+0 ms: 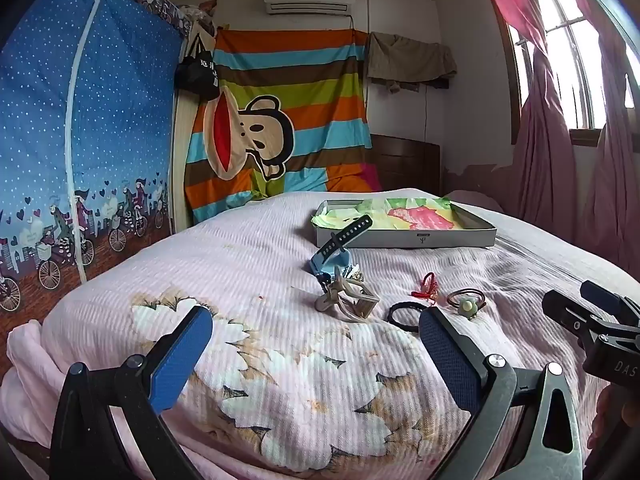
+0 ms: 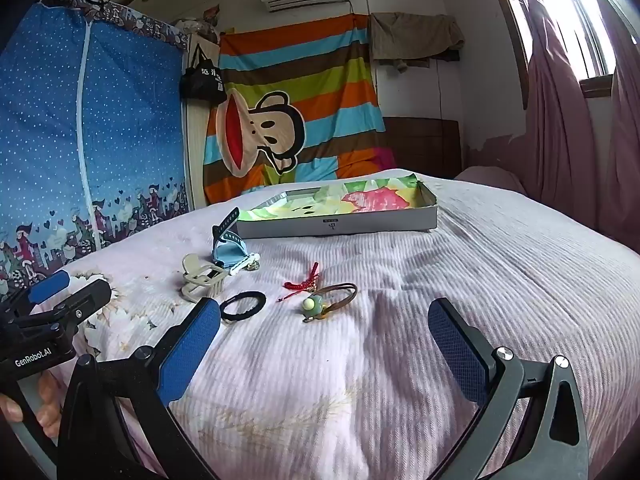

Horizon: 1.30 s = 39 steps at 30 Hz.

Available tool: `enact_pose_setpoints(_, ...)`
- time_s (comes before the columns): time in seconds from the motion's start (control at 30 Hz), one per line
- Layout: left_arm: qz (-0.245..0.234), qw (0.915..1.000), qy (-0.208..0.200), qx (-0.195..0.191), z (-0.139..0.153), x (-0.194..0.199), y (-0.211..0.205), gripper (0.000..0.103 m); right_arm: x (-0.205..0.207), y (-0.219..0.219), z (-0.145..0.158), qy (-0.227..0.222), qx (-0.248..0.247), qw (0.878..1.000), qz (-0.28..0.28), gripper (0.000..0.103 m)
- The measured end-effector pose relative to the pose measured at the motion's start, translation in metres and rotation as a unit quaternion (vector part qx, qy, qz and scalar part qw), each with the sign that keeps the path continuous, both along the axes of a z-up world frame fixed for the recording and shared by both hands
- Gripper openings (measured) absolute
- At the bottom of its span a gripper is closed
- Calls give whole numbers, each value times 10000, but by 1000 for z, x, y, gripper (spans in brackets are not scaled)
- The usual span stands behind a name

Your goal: Organize jewelry

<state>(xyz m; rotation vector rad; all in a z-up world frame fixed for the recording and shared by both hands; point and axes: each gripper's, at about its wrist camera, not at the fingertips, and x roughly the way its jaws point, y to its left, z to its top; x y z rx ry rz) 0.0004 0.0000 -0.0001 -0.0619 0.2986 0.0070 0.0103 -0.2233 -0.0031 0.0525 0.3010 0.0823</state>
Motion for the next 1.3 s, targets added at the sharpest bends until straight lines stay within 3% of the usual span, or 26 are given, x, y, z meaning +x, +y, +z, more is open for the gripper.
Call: enact_pose_setpoints(1.3, -12, 10000, -56, -49, -1, 1, -2, 103, 0, -1, 0, -3, 25, 10000, -11, 102)
